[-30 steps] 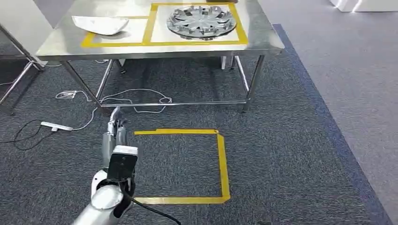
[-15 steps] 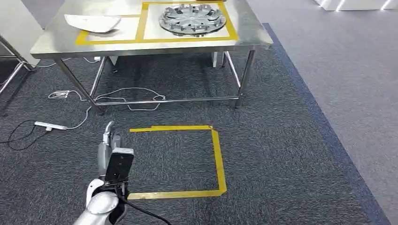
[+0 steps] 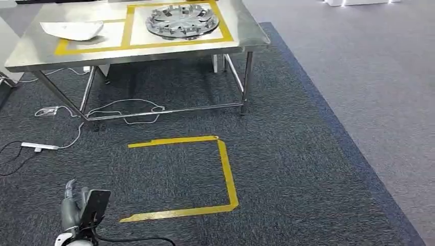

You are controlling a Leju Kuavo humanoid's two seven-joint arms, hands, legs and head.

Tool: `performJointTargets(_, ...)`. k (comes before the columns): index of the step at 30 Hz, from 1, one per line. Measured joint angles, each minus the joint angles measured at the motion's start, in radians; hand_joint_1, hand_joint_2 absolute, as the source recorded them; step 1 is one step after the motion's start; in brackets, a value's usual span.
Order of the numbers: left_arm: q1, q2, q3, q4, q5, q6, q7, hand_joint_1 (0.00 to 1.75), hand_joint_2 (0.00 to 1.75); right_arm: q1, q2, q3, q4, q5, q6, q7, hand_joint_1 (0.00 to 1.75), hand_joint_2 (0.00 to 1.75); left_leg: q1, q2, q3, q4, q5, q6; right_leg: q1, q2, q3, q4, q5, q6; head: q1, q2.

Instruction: Take the parts from the cabinet and place them on the table.

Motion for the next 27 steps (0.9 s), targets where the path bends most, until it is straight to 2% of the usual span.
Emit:
performJointTargets(1, 0.0, -0.005, 0.018, 0.008, -0.018, 0.001, 0.011, 0.0, 0.0, -0.003, 0.0, -0.003, 0.0, 0.001, 0.0, 0.0, 0.0, 0.0, 0.002, 0.004, 0.003, -0.017, -0.004, 0.0, 0.003, 0.006, -0.008, 0.008, -0.001, 0.005, 0.002, 0.0)
performJointTargets(3, -0.001, -0.006, 0.05, 0.043, -0.064, 0.016, 0.054, 0.0, 0.0, -0.002, 0.0, -0.005, 0.0, 0.01, 0.0, 0.0, 0.0, 0.0, -0.003, 0.007, -0.001, -0.013, -0.002, 0.004, -0.003, 0.01, -0.012, 0.004, 0.004, 0.016, 0.0, 0.0)
performJointTargets(4, -0.004, -0.006, 0.073, 0.074, -0.077, 0.02, 0.061, 0.0, 0.0, 0.0, 0.002, -0.005, 0.0, 0.014, 0.0, -0.002, 0.0, 0.0, -0.002, 0.012, -0.001, -0.017, 0.001, 0.009, -0.003, 0.014, -0.013, 0.004, 0.006, 0.021, 0.002, 0.0)
performJointTargets(5, -0.01, -0.008, 0.103, 0.124, -0.08, 0.021, 0.045, 0.0, 0.0, 0.0, 0.003, -0.005, -0.001, 0.018, -0.005, -0.003, 0.0, 0.0, 0.006, 0.024, 0.001, -0.026, 0.008, 0.017, -0.002, 0.009, -0.026, 0.013, -0.003, 0.025, -0.001, 0.0)
performJointTargets(6, -0.02, -0.006, 0.135, 0.183, -0.081, 0.021, 0.019, 0.0, 0.0, 0.001, 0.01, -0.005, -0.001, 0.019, -0.009, -0.005, 0.0, 0.0, 0.006, 0.027, 0.0, -0.026, 0.009, 0.021, -0.002, -0.012, -0.036, 0.04, -0.028, 0.032, 0.009, 0.0)
performJointTargets(7, -0.033, -0.002, 0.173, 0.254, -0.082, 0.015, -0.011, 0.0, 0.0, -0.001, 0.01, -0.005, -0.001, 0.021, -0.01, -0.007, 0.0, 0.0, 0.006, 0.033, -0.002, -0.026, 0.01, 0.024, -0.007, -0.025, -0.066, 0.106, -0.07, 0.04, 0.018, 0.0)
performJointTargets(9, -0.046, 0.01, 0.256, 0.394, -0.086, 0.008, -0.046, 0.0, 0.0, -0.001, 0.01, -0.005, -0.001, 0.023, -0.01, -0.008, 0.0, 0.0, 0.006, 0.052, -0.006, -0.025, 0.01, 0.024, -0.015, -0.033, -0.14, 0.272, -0.146, 0.051, 0.016, 0.0)
performJointTargets(10, -0.05, 0.014, 0.286, 0.451, -0.092, 0.003, -0.052, 0.0, 0.0, 0.0, 0.01, -0.005, -0.001, 0.024, -0.009, -0.008, 0.0, 0.0, 0.006, 0.06, -0.008, -0.025, 0.01, 0.024, -0.018, -0.035, -0.163, 0.324, -0.161, 0.056, 0.016, 0.0)
performJointTargets(11, -0.057, 0.016, 0.316, 0.519, -0.092, -0.014, -0.048, 0.0, 0.0, 0.003, 0.01, -0.006, -0.001, 0.026, -0.009, -0.008, 0.0, 0.0, 0.006, 0.066, -0.008, -0.025, 0.011, 0.024, -0.021, -0.037, -0.158, 0.323, -0.148, 0.059, 0.016, 0.0)
performJointTargets(12, -0.063, 0.016, 0.336, 0.566, -0.091, -0.03, -0.038, 0.0, 0.0, 0.005, 0.01, -0.007, -0.001, 0.027, -0.009, -0.008, 0.0, 0.0, 0.006, 0.07, -0.008, -0.025, 0.011, 0.023, -0.023, -0.038, -0.134, 0.282, -0.12, 0.061, 0.016, 0.0)
performJointTargets(14, -0.074, 0.009, 0.38, 0.661, -0.097, -0.054, 0.001, 0.0, 0.0, 0.006, 0.01, -0.008, -0.003, 0.03, -0.009, -0.009, 0.0, 0.0, 0.008, 0.077, -0.004, -0.024, 0.009, 0.019, -0.025, -0.056, -0.025, 0.087, -0.033, 0.058, 0.016, 0.0)
performJointTargets(15, -0.079, 0.007, 0.391, 0.692, -0.113, -0.06, 0.029, 0.0, 0.0, 0.005, 0.01, -0.008, -0.004, 0.034, -0.009, -0.01, 0.0, 0.0, 0.006, 0.08, -0.002, -0.024, 0.009, 0.013, -0.024, -0.081, 0.013, 0.011, -0.03, 0.057, 0.017, 0.0)
performJointTargets(17, -0.084, 0.005, 0.399, 0.75, -0.156, -0.061, 0.101, 0.0, 0.0, 0.002, 0.009, -0.007, -0.005, 0.04, -0.009, -0.013, 0.0, 0.0, 0.001, 0.086, -0.004, -0.021, 0.009, -0.001, -0.017, -0.072, 0.024, 0.0, -0.033, 0.042, 0.012, 0.0)
performJointTargets(18, -0.087, 0.005, 0.4, 0.769, -0.174, -0.059, 0.137, 0.0, 0.0, 0.002, 0.009, -0.007, -0.005, 0.043, -0.009, -0.014, 0.0, 0.0, 0.003, 0.089, -0.003, -0.022, 0.01, -0.004, -0.015, -0.068, 0.018, 0.002, -0.032, 0.039, 0.013, 0.0)
performJointTargets(19, -0.088, 0.004, 0.4, 0.777, -0.178, -0.058, 0.144, 0.0, 0.0, 0.003, 0.009, -0.007, -0.005, 0.043, -0.008, -0.014, 0.0, 0.0, 0.003, 0.09, -0.003, -0.022, 0.01, -0.005, -0.015, -0.067, 0.017, 0.002, -0.032, 0.038, 0.013, 0.0)
performJointTargets(20, -0.09, 0.003, 0.4, 0.795, -0.193, -0.056, 0.18, 0.0, 0.0, 0.005, 0.009, -0.007, -0.005, 0.045, -0.008, -0.014, 0.0, 0.0, 0.006, 0.094, 0.0, -0.023, 0.011, -0.012, -0.013, -0.062, 0.009, 0.003, -0.032, 0.032, 0.014, 0.0)
performJointTargets(21, -0.089, 0.003, 0.4, 0.808, -0.199, -0.055, 0.19, 0.0, 0.0, 0.006, 0.009, -0.008, -0.005, 0.045, -0.008, -0.015, 0.0, 0.0, 0.007, 0.095, 0.0, -0.021, 0.005, -0.019, -0.018, -0.058, 0.018, -0.004, -0.026, 0.022, 0.014, 0.0)
performJointTargets(22, -0.09, 0.002, 0.4, 0.823, -0.204, -0.055, 0.195, 0.0, 0.0, 0.005, 0.009, -0.008, -0.006, 0.045, -0.008, -0.016, 0.0, 0.0, 0.009, 0.071, -0.007, 0.003, -0.021, -0.025, -0.021, -0.055, 0.023, -0.007, -0.023, 0.013, 0.009, 0.0)
performJointTargets(23, -0.091, 0.0, 0.4, 0.835, -0.207, -0.055, 0.198, 0.0, 0.0, 0.004, 0.009, -0.008, -0.006, 0.046, -0.008, -0.016, 0.0, 0.0, 0.01, 0.057, -0.028, 0.054, -0.059, -0.026, -0.021, -0.052, 0.022, -0.007, -0.018, 0.006, 0.005, 0.0)
performJointTargets(24, -0.091, 0.0, 0.401, 0.848, -0.207, -0.055, 0.201, 0.0, 0.0, 0.002, 0.009, -0.007, -0.006, 0.046, -0.008, -0.016, 0.0, 0.0, 0.011, 0.048, -0.065, 0.143, -0.107, -0.028, -0.019, -0.047, 0.019, -0.007, -0.017, 0.003, 0.005, 0.0)
performJointTargets(25, -0.091, 0.0, 0.402, 0.856, -0.208, -0.055, 0.203, 0.0, 0.0, 0.002, 0.009, -0.007, -0.006, 0.046, -0.008, -0.016, 0.0, 0.0, 0.011, 0.045, -0.101, 0.227, -0.143, -0.029, -0.018, -0.041, 0.018, -0.006, -0.016, 0.002, 0.005, 0.0)
performJointTargets(26, -0.09, 0.0, 0.402, 0.863, -0.208, -0.055, 0.203, 0.0, 0.0, 0.003, 0.009, -0.008, -0.006, 0.046, -0.008, -0.016, 0.0, 0.0, 0.011, 0.044, -0.127, 0.285, -0.16, -0.03, -0.016, -0.034, 0.017, -0.006, -0.016, 0.001, 0.005, 0.0)
performJointTargets(27, -0.09, 0.001, 0.403, 0.869, -0.208, -0.055, 0.204, 0.0, 0.0, 0.005, 0.009, -0.008, -0.006, 0.046, -0.008, -0.016, 0.0, 0.0, 0.011, 0.044, -0.133, 0.296, -0.15, -0.029, -0.015, -0.027, 0.018, -0.006, -0.016, 0.001, 0.006, 0.0)
